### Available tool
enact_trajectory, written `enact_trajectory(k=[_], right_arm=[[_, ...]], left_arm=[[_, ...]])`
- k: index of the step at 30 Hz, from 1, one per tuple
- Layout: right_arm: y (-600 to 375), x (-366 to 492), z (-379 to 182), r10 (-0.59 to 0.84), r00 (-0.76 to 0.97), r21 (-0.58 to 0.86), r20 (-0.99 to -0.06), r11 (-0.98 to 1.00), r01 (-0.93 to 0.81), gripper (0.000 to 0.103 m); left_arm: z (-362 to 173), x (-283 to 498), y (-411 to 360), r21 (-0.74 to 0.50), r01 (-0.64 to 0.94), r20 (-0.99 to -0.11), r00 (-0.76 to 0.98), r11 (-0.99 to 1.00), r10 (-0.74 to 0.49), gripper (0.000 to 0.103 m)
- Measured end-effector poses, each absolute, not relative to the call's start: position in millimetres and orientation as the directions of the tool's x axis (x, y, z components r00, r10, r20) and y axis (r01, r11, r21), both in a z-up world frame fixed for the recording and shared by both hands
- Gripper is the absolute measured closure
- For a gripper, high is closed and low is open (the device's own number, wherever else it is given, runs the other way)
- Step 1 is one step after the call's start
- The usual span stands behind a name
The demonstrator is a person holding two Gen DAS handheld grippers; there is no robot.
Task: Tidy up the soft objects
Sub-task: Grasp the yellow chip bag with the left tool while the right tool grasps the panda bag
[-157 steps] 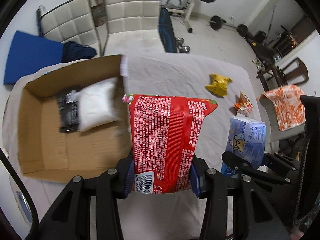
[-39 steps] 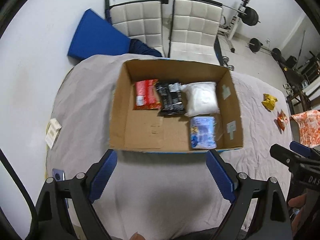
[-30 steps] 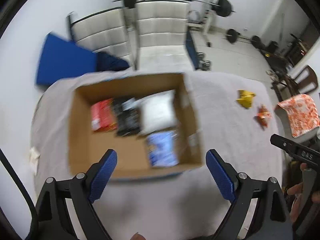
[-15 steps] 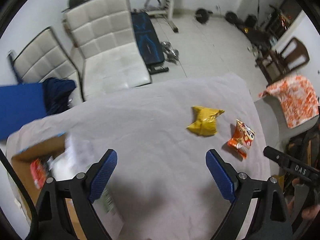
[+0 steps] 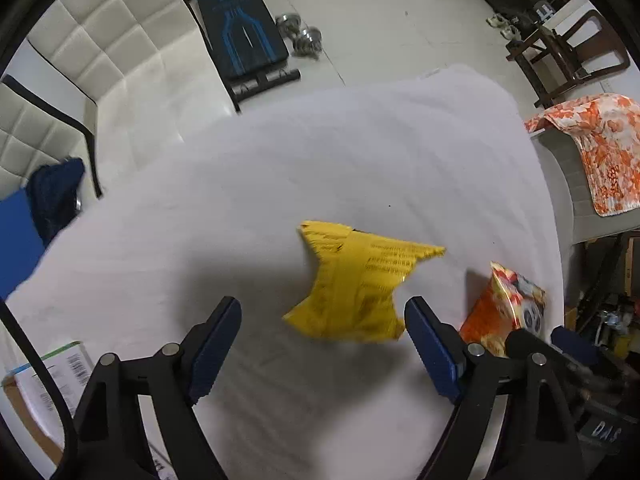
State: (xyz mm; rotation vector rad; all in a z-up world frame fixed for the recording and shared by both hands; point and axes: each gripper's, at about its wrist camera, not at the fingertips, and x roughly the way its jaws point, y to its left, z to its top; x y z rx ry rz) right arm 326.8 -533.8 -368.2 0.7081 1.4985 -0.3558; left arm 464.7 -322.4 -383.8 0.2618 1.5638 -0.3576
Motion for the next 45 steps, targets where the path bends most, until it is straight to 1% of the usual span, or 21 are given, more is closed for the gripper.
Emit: enact_trajectory(k=[1, 2, 3, 4, 5, 6, 7, 8, 9, 10, 12, 13, 15, 18, 23, 30, 37, 40, 42, 45], right_arm=[[-535, 328, -374, 0.214, 0.063, 0.206, -0.975, 0.751, 0.627, 0.002], [-537, 329, -377, 0.222, 0.059, 0.209, -0.973, 0.749, 0.629, 0.004], [-538, 329, -381, 0.229, 0.056, 0.212, -0.972, 0.747, 0.63, 0.009], [-539, 329, -385, 0.233, 0.049, 0.211, -0.971, 0.746, 0.631, 0.012], [-540, 330, -390, 0.238, 0.04, 0.209, -0.97, 0.746, 0.632, 0.017], [-540, 331, -393, 0.247, 0.034, 0.212, -0.968, 0.744, 0.634, 0.021], [-540, 332, -397, 0.261, 0.03, 0.22, -0.965, 0.738, 0.638, 0.022], [-540, 332, -400, 0.275, 0.026, 0.227, -0.961, 0.734, 0.64, 0.027], [-539, 333, -403, 0.28, 0.02, 0.227, -0.96, 0.735, 0.639, 0.035], [-537, 333, -407, 0.282, 0.013, 0.226, -0.959, 0.738, 0.636, 0.038], [-530, 333, -408, 0.286, 0.006, 0.226, -0.958, 0.744, 0.629, 0.051], [-528, 333, -409, 0.284, 0.002, 0.223, -0.959, 0.749, 0.623, 0.056], [-520, 332, -408, 0.261, -0.012, 0.202, -0.965, 0.776, 0.598, 0.058], [-506, 326, -405, 0.229, -0.034, 0.174, -0.973, 0.82, 0.546, 0.06], [-466, 298, -404, 0.189, -0.089, 0.135, -0.978, 0.897, 0.42, 0.061], [-409, 254, -412, 0.134, -0.173, 0.087, -0.976, 0.963, 0.256, 0.061], [-375, 256, -423, 0.043, -0.204, 0.007, -0.978, 0.984, 0.177, 0.06], [-361, 250, -427, 0.037, -0.214, -0.003, -0.976, 0.983, 0.184, 0.056], [-364, 254, -430, 0.037, -0.223, -0.004, -0.974, 0.983, 0.182, 0.051], [-363, 257, -436, 0.032, -0.236, -0.01, -0.971, 0.985, 0.175, 0.051]], left_arm=[[-390, 467, -324, -0.071, 0.374, -0.997, -0.043, 0.925, -0.059, 0.02], [-396, 469, -327, -0.077, 0.366, -0.997, -0.054, 0.928, -0.061, 0.025], [-401, 471, -328, -0.082, 0.358, -0.996, -0.067, 0.93, -0.062, 0.03], [-405, 472, -331, -0.083, 0.353, -0.995, -0.079, 0.932, -0.059, 0.04], [-411, 473, -333, -0.089, 0.345, -0.993, -0.099, 0.934, -0.058, 0.047], [-415, 473, -334, -0.105, 0.334, -0.99, -0.12, 0.937, -0.068, 0.049], [-415, 473, -336, -0.103, 0.331, -0.991, -0.115, 0.938, -0.068, 0.054], [-412, 472, -339, -0.103, 0.337, -0.992, -0.103, 0.936, -0.072, 0.061], [-412, 471, -341, -0.099, 0.341, -0.993, -0.101, 0.935, -0.068, 0.061], [-411, 468, -341, -0.103, 0.34, -0.992, -0.101, 0.935, -0.072, 0.062], [-410, 463, -337, -0.096, 0.337, -0.993, -0.092, 0.937, -0.068, 0.063], [-409, 461, -334, -0.09, 0.334, -0.994, -0.088, 0.938, -0.064, 0.063], [-406, 450, -322, -0.072, 0.326, -0.996, -0.075, 0.943, -0.05, 0.063], [-399, 428, -300, -0.032, 0.312, -0.999, -0.043, 0.949, -0.02, 0.063], [-388, 374, -249, -0.02, 0.254, -0.999, -0.037, 0.967, -0.011, 0.063], [-397, 313, -198, -0.033, 0.185, -0.994, -0.104, 0.982, -0.014, 0.063], [-414, 285, -185, -0.004, 0.176, -0.993, -0.12, 0.984, 0.018, 0.063], [-414, 279, -186, 0.006, 0.183, -0.994, -0.108, 0.983, 0.026, 0.062], [-415, 279, -187, 0.011, 0.183, -0.994, -0.102, 0.983, 0.03, 0.062], [-417, 277, -199, 0.008, 0.178, -0.995, -0.097, 0.984, 0.026, 0.063]])
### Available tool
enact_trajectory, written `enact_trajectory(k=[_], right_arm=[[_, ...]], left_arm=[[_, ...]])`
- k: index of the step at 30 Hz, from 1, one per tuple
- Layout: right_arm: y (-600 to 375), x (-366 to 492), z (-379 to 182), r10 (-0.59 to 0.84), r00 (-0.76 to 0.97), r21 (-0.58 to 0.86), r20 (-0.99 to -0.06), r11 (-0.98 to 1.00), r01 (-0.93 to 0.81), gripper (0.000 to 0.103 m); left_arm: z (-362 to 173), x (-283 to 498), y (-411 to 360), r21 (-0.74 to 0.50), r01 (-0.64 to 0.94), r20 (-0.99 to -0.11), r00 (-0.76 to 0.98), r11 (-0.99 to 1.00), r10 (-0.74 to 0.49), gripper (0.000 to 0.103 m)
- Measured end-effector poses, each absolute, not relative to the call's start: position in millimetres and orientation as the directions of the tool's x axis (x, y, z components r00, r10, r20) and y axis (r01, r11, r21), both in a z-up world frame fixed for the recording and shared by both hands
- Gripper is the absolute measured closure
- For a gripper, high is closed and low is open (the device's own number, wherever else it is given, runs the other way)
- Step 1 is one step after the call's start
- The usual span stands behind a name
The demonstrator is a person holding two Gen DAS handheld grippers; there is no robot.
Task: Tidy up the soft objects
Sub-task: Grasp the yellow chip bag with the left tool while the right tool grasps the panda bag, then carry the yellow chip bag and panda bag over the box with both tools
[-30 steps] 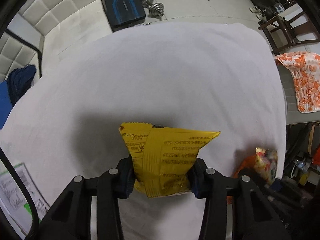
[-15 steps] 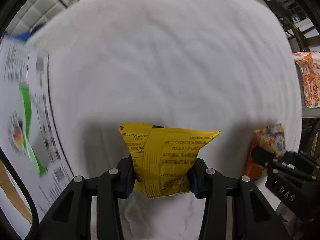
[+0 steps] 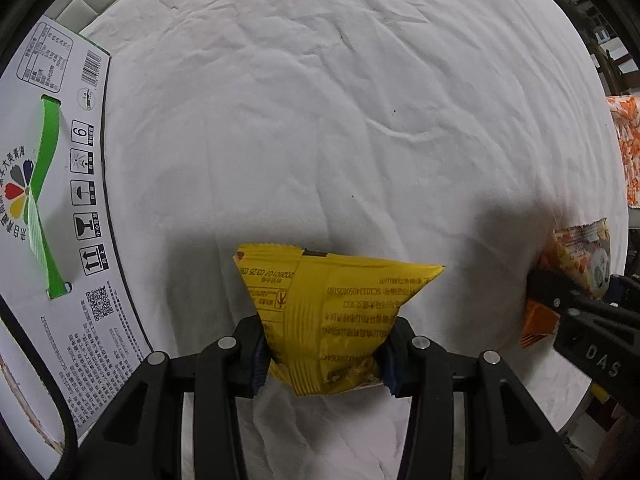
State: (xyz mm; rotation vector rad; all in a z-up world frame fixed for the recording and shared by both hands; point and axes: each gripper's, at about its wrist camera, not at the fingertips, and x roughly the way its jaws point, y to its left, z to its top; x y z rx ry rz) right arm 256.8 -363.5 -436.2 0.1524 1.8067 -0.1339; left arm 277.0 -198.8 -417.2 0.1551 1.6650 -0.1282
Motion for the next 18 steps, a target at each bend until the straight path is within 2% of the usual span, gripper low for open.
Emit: enact_trajectory(k=[2, 5, 18], right_arm=[[-358, 257, -439, 0.021, -0.231, -0.018, -0.973, 0.986, 0.166, 0.052], [-351, 252, -431, 0.008, -0.213, -0.025, -0.977, 0.988, 0.155, 0.06], [-307, 228, -329, 0.08, -0.028, 0.076, -0.996, 0.988, 0.138, 0.062]], left_arm=[[-416, 273, -200, -0.006, 0.177, -0.995, -0.097, 0.984, 0.011, 0.063], [-405, 264, -199, -0.008, 0.191, -0.997, -0.072, 0.982, 0.006, 0.063], [-286, 227, -173, -0.03, 0.214, -0.987, 0.146, 0.976, -0.063, 0.063]])
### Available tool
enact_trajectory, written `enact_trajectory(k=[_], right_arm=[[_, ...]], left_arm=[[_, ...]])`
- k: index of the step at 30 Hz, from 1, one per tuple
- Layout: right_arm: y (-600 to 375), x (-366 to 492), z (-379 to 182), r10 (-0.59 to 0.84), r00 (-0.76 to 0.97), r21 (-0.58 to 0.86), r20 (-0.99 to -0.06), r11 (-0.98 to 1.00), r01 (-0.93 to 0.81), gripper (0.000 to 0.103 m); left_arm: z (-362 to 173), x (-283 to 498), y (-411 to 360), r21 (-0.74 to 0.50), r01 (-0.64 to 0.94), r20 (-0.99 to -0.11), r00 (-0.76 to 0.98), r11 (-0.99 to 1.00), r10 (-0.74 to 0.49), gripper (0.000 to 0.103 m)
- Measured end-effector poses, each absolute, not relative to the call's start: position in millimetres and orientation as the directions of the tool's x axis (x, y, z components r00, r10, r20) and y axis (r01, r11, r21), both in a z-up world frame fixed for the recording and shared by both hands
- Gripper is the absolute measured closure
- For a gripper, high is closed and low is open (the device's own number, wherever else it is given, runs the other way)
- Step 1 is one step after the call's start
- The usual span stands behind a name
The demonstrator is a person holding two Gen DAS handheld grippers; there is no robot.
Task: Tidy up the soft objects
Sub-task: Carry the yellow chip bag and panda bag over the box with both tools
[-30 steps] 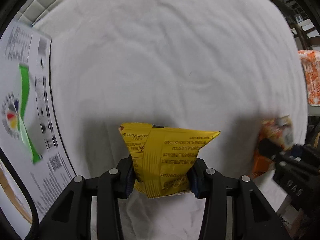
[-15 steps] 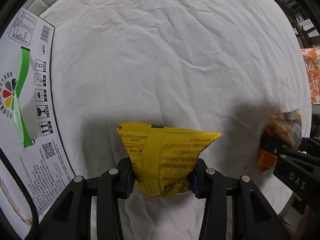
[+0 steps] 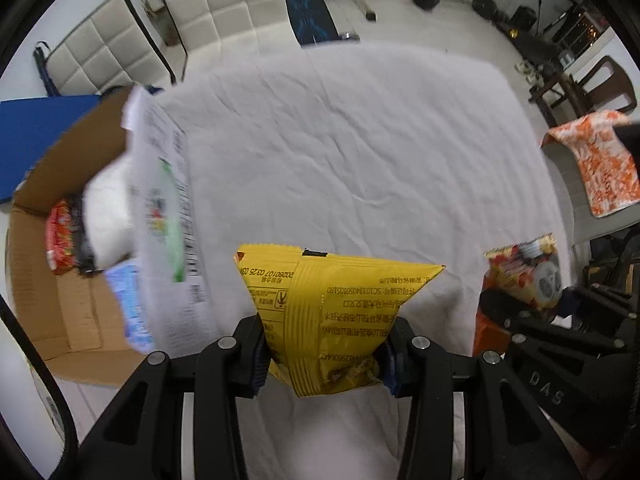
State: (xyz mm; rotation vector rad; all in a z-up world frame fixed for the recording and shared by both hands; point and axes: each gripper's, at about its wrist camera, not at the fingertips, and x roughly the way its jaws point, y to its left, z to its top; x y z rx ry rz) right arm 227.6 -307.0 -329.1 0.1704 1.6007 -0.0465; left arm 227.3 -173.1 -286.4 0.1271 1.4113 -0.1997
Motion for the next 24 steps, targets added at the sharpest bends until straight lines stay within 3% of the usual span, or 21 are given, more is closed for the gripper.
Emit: enact_trajectory(k=[13, 24], right_arm=[[-250, 197, -229, 0.162, 0.114, 0.17, -0.98, 0.983, 0.063, 0.062], [-139, 204, -196, 0.233, 0.15, 0.224, -0.961, 0.972, -0.077, 0.062]], left_arm=[[-198, 223, -84, -0.042, 0.139, -0.95, 0.301, 0.989, -0.083, 0.063], [-178, 211, 23, 0.012, 0.03, -0.933, 0.36, 0.999, 0.0, 0.063]])
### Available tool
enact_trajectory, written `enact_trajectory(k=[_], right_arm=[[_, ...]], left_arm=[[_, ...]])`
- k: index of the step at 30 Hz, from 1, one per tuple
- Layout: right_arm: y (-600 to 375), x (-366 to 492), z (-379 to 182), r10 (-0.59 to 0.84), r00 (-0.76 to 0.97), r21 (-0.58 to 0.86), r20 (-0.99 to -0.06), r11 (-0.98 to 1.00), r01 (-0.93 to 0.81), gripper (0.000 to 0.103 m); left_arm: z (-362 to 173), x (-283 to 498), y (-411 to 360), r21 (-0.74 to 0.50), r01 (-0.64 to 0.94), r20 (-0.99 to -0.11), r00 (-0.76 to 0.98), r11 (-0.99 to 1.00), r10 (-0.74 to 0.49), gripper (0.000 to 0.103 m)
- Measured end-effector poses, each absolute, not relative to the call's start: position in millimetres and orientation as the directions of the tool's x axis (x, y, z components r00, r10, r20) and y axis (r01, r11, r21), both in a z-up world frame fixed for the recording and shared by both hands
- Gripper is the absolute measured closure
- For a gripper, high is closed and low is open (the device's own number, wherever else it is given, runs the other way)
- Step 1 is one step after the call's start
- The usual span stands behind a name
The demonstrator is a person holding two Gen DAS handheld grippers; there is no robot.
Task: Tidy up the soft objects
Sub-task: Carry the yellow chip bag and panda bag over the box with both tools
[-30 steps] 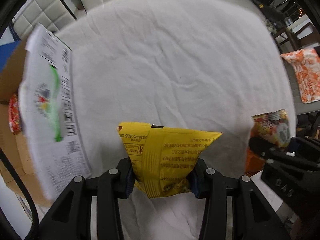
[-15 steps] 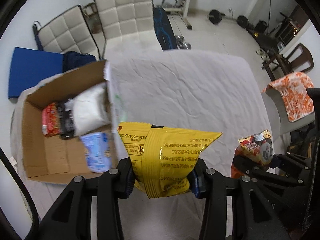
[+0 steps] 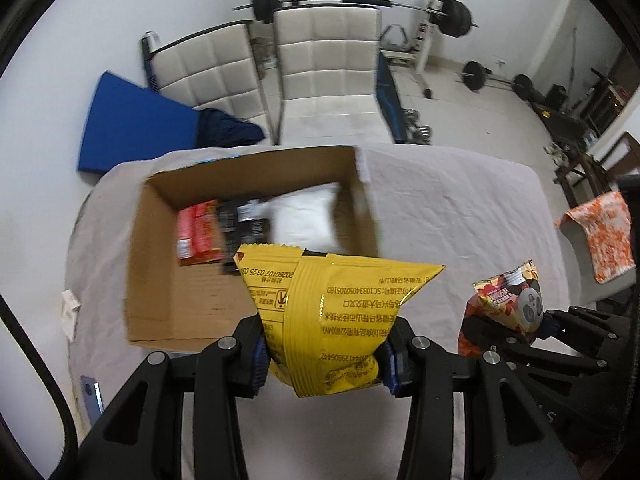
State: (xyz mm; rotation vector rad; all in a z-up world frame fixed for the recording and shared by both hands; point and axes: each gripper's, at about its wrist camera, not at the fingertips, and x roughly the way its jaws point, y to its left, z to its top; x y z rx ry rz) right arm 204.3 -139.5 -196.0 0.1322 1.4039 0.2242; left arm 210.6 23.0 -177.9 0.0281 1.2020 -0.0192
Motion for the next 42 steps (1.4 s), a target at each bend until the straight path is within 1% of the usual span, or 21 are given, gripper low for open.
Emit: enact_trajectory(k=[7, 16, 20, 25, 29, 33, 38, 42], right_arm=[[-68, 207, -202, 0.268, 0.126, 0.25, -0.955, 0.958, -0.141, 0.062], [0, 212, -204, 0.278, 0.106, 0.251, -0.955, 0.944, -0.212, 0.062], [21, 220, -211, 0.272, 0.096, 0.246, -0.957, 0.944, -0.221, 0.062], [45, 234, -236, 0.28, 0.067, 0.261, -0.958, 0.943, -0.206, 0.062], [57, 244, -262, 0.282, 0.035, 0.271, -0.959, 0.944, -0.188, 0.062], [66, 255, -295, 0.276, -0.003, 0.273, -0.961, 0.948, -0.166, 0.062], [73, 265, -331, 0.27, -0.046, 0.274, -0.962, 0.952, -0.138, 0.062], [79, 269, -345, 0.272, -0.063, 0.279, -0.96, 0.951, -0.136, 0.062]], left_arm=[[-184, 207, 86, 0.049, -0.027, -0.932, 0.358, 0.998, 0.056, 0.063], [-192, 210, 144, 0.033, -0.085, -0.932, 0.356, 0.996, 0.061, 0.063], [-201, 220, 166, 0.014, -0.094, -0.942, 0.333, 0.995, 0.044, 0.063], [-233, 238, 186, -0.007, -0.102, -0.966, 0.258, 0.995, 0.02, 0.062], [-267, 253, 199, -0.074, -0.105, -0.983, 0.174, 0.992, -0.055, 0.062], [-303, 267, 206, -0.116, -0.109, -0.991, 0.084, 0.987, -0.107, 0.062], [-332, 274, 212, -0.123, -0.098, -0.992, 0.021, 0.988, -0.121, 0.062], [-348, 277, 218, -0.138, -0.116, -0.99, -0.02, 0.984, -0.141, 0.062]])
